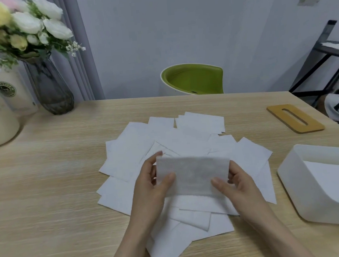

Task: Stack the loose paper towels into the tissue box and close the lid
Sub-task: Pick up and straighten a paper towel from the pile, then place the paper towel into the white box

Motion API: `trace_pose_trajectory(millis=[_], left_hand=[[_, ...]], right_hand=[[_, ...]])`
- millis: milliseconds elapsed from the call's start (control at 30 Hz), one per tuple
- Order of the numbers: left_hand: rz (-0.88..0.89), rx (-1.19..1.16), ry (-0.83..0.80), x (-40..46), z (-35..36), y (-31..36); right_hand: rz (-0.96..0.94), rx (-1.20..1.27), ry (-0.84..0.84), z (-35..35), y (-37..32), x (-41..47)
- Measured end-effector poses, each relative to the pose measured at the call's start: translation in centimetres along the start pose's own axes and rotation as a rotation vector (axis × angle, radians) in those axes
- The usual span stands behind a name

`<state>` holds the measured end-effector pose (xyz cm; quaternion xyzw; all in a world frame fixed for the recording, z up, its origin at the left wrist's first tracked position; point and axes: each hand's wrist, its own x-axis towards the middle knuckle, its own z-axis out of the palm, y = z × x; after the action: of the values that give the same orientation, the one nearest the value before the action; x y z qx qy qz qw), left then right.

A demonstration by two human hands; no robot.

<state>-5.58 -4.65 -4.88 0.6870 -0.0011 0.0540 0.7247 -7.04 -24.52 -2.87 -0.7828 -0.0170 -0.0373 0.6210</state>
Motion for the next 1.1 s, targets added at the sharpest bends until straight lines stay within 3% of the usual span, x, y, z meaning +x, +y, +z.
trace_pose_trajectory(millis=[133, 400, 900, 1100], left_hand=[[0.03, -0.005, -0.001, -0.3, 0.5, -0.6], [0.047, -0.042, 0.0, -0.5, 0.2, -0.9], [0.05, -0.153, 0.087, -0.7, 0.0, -1.0], [-0.009, -0.042, 0.102, -1.3, -0.2, -1.9]], right_hand=[[0.032, 0.123, 0.02, 0.9, 0.6, -0.3], [0.036, 0.138, 0.077, 0.7, 1.4, -0.7], [-0.021, 0.034, 0.161, 0.5, 1.3, -1.1], [0.064, -0.017, 0.136, 0.0, 2.1, -1.5]])
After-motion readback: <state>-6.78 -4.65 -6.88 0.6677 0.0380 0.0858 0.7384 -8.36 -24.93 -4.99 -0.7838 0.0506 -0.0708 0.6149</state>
